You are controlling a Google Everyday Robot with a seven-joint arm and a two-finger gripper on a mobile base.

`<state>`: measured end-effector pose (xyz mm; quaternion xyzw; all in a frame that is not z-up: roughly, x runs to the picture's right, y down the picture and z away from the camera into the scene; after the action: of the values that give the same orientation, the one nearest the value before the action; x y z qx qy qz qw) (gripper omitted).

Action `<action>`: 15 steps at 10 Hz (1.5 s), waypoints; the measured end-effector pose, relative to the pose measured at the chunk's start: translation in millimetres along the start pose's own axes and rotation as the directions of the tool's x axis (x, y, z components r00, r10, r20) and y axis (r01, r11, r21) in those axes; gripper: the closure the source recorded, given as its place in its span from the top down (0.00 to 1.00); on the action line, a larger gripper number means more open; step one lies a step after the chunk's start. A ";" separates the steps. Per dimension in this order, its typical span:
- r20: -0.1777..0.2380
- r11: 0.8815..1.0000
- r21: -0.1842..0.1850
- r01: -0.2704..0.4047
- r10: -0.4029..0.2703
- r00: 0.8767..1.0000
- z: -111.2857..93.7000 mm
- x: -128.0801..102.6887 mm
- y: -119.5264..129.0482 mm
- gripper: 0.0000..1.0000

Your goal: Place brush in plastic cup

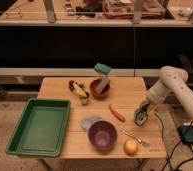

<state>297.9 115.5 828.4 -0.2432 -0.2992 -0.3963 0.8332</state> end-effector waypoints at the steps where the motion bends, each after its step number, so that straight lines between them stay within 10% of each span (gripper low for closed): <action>1: -0.001 1.000 0.000 0.011 -0.011 1.000 -0.7 -3.5 0.4 0.01; 9: 0.020 0.998 -0.013 0.065 -0.065 0.998 -6.4 -21.6 -18.6 0.77; 15: 0.019 0.999 0.026 0.038 -0.039 0.999 -19.8 -15.1 -12.7 0.80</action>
<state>286.1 103.3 806.2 -0.2305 -0.3170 -0.4060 0.8255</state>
